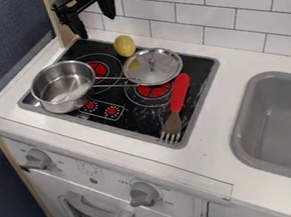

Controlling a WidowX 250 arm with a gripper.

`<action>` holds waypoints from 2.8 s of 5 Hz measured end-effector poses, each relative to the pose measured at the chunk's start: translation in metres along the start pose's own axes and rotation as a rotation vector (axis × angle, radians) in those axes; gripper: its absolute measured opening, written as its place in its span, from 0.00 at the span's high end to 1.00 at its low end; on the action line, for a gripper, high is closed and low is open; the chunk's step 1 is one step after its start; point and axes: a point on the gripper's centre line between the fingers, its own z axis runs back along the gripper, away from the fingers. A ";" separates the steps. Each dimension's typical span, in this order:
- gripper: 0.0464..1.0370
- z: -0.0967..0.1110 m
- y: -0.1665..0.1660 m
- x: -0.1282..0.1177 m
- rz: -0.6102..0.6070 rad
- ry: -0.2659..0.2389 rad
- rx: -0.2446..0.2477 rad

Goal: Move silver pot from left corner to top left corner of the burner

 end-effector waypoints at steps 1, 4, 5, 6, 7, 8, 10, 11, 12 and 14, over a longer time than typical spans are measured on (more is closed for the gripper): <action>0.04 -0.017 0.006 -0.004 0.009 0.033 0.034; 0.04 0.003 0.049 -0.017 0.186 0.002 0.032; 0.04 0.016 0.068 -0.033 0.235 -0.045 0.003; 0.04 0.013 0.092 -0.044 0.398 -0.078 -0.003; 0.04 0.009 0.104 -0.057 0.526 -0.084 -0.027; 0.04 -0.001 0.112 -0.051 0.601 -0.058 -0.032; 0.04 -0.028 0.119 -0.042 0.621 -0.039 0.061; 0.09 -0.031 0.127 -0.039 0.636 -0.061 0.093; 0.38 -0.034 0.134 -0.033 0.657 -0.113 0.132; 0.90 -0.036 0.132 -0.038 0.644 -0.097 0.116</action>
